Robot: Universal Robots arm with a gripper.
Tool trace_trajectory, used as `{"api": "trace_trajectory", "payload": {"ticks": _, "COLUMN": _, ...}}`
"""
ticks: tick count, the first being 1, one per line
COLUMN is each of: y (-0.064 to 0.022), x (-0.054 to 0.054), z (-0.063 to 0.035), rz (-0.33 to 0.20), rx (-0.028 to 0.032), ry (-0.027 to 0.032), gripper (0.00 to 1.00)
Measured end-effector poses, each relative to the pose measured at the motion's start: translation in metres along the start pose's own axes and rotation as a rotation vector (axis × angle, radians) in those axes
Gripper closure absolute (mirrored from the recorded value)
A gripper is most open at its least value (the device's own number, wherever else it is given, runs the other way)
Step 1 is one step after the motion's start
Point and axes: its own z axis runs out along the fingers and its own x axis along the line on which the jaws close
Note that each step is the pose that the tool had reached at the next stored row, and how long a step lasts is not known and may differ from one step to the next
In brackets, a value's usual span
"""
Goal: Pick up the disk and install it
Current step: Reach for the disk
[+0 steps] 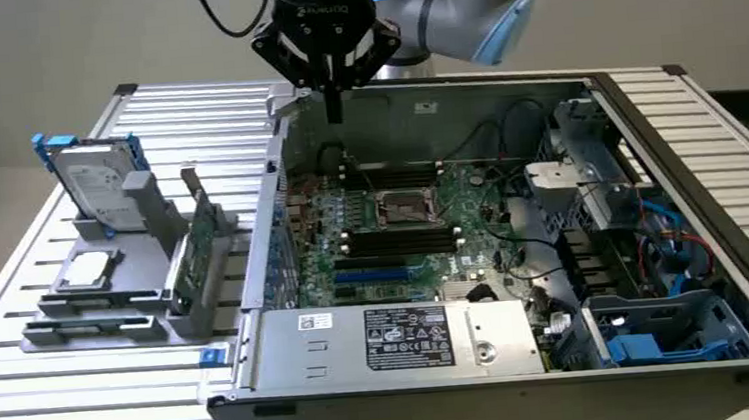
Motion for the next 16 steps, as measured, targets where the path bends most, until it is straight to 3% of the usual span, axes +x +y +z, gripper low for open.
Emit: {"api": "trace_trajectory", "payload": {"ticks": 16, "y": 0.0015, "x": 0.0007, "z": 0.0001, "rz": 0.001, "rx": 0.0002, "ry": 0.0000, "gripper": 0.89}}
